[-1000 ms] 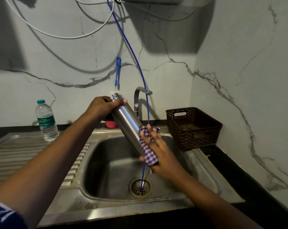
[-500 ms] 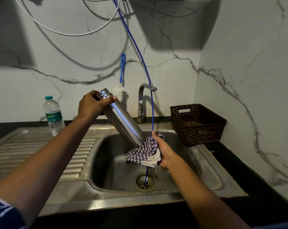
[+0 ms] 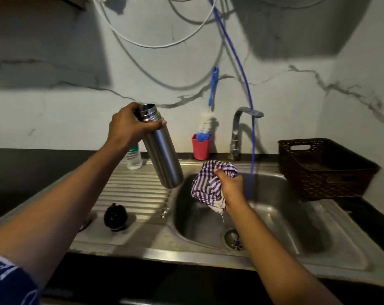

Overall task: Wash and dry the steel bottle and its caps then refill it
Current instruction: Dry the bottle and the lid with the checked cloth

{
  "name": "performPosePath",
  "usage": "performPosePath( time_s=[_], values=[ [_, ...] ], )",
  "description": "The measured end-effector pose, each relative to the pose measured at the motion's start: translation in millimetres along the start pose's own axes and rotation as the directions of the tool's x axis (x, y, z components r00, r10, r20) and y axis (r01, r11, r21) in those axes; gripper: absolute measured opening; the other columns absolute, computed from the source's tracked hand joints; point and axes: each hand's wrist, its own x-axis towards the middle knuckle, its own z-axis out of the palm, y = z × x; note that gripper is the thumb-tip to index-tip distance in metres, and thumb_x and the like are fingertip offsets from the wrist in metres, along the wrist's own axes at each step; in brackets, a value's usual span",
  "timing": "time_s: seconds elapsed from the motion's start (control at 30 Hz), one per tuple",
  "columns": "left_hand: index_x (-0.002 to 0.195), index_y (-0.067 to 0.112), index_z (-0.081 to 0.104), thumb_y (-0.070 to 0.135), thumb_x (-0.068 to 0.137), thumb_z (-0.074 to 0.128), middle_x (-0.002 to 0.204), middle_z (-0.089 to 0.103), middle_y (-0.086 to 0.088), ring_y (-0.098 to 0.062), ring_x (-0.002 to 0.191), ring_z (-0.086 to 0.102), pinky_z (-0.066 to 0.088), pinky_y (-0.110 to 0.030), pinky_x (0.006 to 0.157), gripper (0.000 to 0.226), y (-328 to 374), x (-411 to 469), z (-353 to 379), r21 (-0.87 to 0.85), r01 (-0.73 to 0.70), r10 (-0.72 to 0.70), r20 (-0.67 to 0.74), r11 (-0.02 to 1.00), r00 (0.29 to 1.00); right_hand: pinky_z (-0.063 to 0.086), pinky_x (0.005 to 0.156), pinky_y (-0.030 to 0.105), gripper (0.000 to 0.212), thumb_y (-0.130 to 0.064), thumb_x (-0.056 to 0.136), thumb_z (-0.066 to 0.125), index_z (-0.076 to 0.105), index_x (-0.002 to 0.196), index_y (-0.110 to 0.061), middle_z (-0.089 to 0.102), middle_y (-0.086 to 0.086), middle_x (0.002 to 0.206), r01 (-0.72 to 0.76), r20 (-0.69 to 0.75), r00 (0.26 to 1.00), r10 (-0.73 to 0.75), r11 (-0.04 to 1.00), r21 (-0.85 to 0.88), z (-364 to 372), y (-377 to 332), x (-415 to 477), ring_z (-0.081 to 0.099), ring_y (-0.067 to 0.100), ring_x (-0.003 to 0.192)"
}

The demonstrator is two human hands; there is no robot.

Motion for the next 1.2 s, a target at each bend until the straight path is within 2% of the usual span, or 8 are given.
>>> performPosePath(
  time_s=[0.13, 0.23, 0.4, 0.53, 0.67, 0.87, 1.03, 1.2],
  values=[
    [0.109, 0.021, 0.061, 0.053, 0.061, 0.082, 0.099, 0.064, 0.005, -0.017, 0.095, 0.060, 0.049, -0.034, 0.085, 0.061, -26, 13, -47, 0.085, 0.032, -0.025, -0.079, 0.996, 0.997, 0.052, 0.089, 0.039, 0.041, -0.006, 0.079, 0.070, 0.061, 0.118, -0.014, 0.067, 0.005, 0.104, 0.329, 0.152, 0.944, -0.293, 0.873, -0.360, 32, 36, -17, 0.064, 0.024, 0.097],
    [0.113, 0.020, 0.061, 0.050, 0.062, 0.083, 0.108, 0.067, -0.001, -0.022, 0.102, 0.061, 0.048, -0.037, 0.090, 0.064, -46, 21, -75, 0.162, 0.060, -0.041, -0.117, 0.985, 0.992, 0.052, 0.088, 0.034, 0.048, -0.007, 0.077, 0.073, 0.060, 0.122, -0.014, 0.067, 0.008, 0.109, 0.462, 0.326, 0.886, -0.331, 0.694, -0.552, 33, 54, -23, 0.064, 0.023, 0.099],
    [0.118, 0.016, 0.059, 0.046, 0.066, 0.083, 0.114, 0.066, -0.009, -0.027, 0.106, 0.059, 0.041, -0.032, 0.083, 0.065, -82, 23, -99, 0.260, 0.129, -0.099, -0.124, 0.957, 0.987, 0.053, 0.089, 0.041, 0.052, -0.011, 0.075, 0.076, 0.059, 0.124, -0.015, 0.068, 0.010, 0.110, 0.531, 0.400, 0.847, -0.350, 0.600, -0.599, 32, 57, -21, 0.064, 0.023, 0.098],
    [0.119, 0.016, 0.057, 0.048, 0.064, 0.083, 0.114, 0.066, -0.010, -0.028, 0.104, 0.060, 0.049, -0.038, 0.086, 0.069, -109, 24, -102, 0.268, 0.177, -0.155, -0.099, 0.947, 0.983, 0.052, 0.088, 0.036, 0.053, -0.011, 0.075, 0.076, 0.058, 0.125, -0.012, 0.068, 0.010, 0.109, 0.563, 0.432, 0.826, -0.362, 0.560, -0.608, 35, 58, -23, 0.064, 0.023, 0.097],
    [0.120, 0.012, 0.057, 0.044, 0.066, 0.083, 0.116, 0.065, -0.012, -0.029, 0.107, 0.059, 0.042, -0.033, 0.080, 0.068, -127, 24, -94, 0.280, 0.205, -0.191, -0.077, 0.938, 0.979, 0.053, 0.087, 0.036, 0.053, -0.011, 0.075, 0.076, 0.058, 0.126, -0.012, 0.068, 0.010, 0.109, 0.562, 0.446, 0.826, -0.344, 0.558, -0.610, 33, 59, -23, 0.065, 0.021, 0.096],
    [0.122, 0.010, 0.056, 0.043, 0.068, 0.082, 0.116, 0.065, -0.014, -0.030, 0.103, 0.060, 0.045, -0.037, 0.079, 0.069, -149, 28, -89, 0.266, 0.240, -0.232, -0.061, 0.934, 0.971, 0.054, 0.085, 0.040, 0.053, -0.012, 0.075, 0.076, 0.058, 0.125, -0.013, 0.068, 0.009, 0.107, 0.566, 0.460, 0.823, -0.332, 0.552, -0.613, 34, 58, -21, 0.065, 0.021, 0.095],
    [0.121, 0.014, 0.056, 0.051, 0.065, 0.081, 0.111, 0.065, -0.009, -0.021, 0.091, 0.056, 0.044, -0.034, 0.076, 0.071, -152, 31, -89, 0.258, 0.256, -0.255, -0.037, 0.932, 0.966, 0.055, 0.083, 0.035, 0.050, -0.011, 0.075, 0.077, 0.060, 0.122, -0.013, 0.070, 0.007, 0.102, 0.581, 0.467, 0.812, -0.350, 0.564, -0.587, 34, 59, -22, 0.066, 0.018, 0.090],
    [0.126, 0.018, 0.053, 0.061, 0.059, 0.080, 0.119, 0.063, -0.006, -0.025, 0.105, 0.058, 0.048, -0.039, 0.087, 0.084, -153, 29, -94, 0.264, 0.281, -0.297, 0.023, 0.923, 0.955, 0.055, 0.084, 0.033, 0.050, -0.010, 0.075, 0.076, 0.060, 0.122, -0.013, 0.069, 0.007, 0.103, 0.582, 0.473, 0.811, -0.345, 0.562, -0.588, 33, 58, -22, 0.065, 0.018, 0.091]
  ],
)
